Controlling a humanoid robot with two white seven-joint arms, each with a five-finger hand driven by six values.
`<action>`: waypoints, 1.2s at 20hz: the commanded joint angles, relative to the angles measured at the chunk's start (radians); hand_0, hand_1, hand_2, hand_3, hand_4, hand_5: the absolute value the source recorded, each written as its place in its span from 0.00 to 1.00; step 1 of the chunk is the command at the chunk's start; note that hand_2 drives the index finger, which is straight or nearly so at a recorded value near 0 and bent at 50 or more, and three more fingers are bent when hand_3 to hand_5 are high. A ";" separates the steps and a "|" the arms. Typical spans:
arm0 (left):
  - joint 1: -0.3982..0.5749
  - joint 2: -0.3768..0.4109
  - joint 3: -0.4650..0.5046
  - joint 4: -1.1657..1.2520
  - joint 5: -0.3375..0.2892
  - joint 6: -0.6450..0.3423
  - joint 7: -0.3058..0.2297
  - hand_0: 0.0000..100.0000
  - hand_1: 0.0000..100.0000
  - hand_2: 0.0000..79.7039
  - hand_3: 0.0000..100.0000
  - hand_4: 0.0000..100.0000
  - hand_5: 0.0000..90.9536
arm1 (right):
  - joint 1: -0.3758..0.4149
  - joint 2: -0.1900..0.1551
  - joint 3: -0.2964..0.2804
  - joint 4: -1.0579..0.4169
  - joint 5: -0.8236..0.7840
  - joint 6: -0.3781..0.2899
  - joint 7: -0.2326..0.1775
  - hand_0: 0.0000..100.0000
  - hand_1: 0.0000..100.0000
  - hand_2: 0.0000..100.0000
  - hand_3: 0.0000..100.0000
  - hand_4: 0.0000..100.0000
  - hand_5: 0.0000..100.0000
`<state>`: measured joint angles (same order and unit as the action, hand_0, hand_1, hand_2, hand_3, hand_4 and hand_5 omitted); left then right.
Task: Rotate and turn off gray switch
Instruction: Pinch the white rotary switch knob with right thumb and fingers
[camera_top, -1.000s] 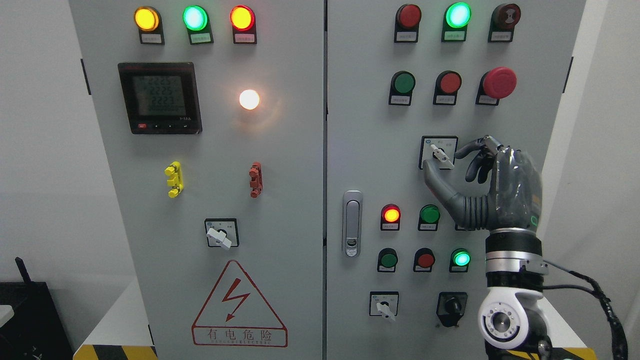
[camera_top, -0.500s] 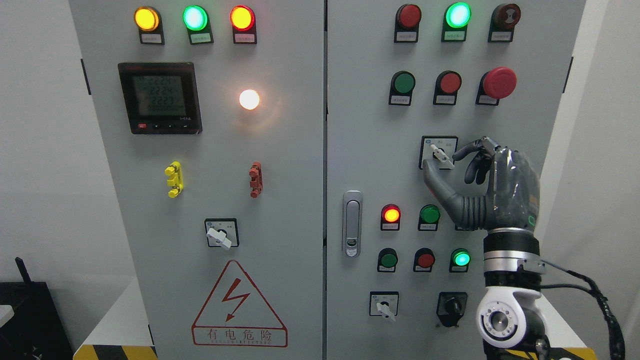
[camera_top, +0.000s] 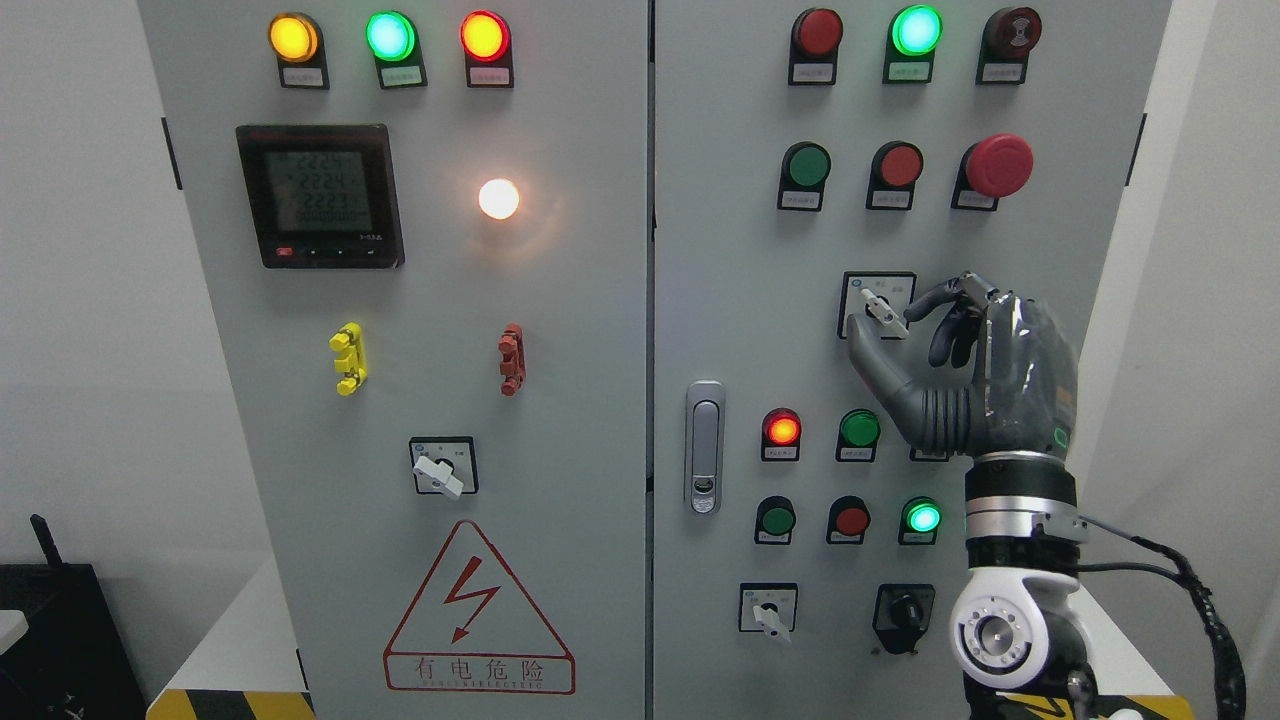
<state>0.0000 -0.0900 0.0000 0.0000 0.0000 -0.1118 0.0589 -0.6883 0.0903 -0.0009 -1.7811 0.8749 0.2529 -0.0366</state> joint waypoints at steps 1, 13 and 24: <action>-0.009 0.000 0.008 -0.025 0.020 0.000 -0.001 0.12 0.39 0.00 0.00 0.00 0.00 | -0.008 0.000 0.004 0.012 0.001 0.008 0.000 0.10 0.42 0.58 0.93 0.97 1.00; -0.009 0.001 0.008 -0.025 0.020 0.000 -0.001 0.12 0.39 0.00 0.00 0.00 0.00 | -0.008 0.000 0.018 0.012 0.004 0.008 0.000 0.11 0.42 0.60 0.94 0.97 1.00; -0.009 0.000 0.008 -0.025 0.020 0.000 -0.001 0.12 0.39 0.00 0.00 0.00 0.00 | -0.010 0.000 0.024 0.012 0.006 0.008 0.000 0.12 0.42 0.61 0.95 0.97 1.00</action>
<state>0.0000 -0.0901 0.0000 0.0000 0.0000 -0.1118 0.0588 -0.6967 0.0905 0.0000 -1.7700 0.8795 0.2603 -0.0367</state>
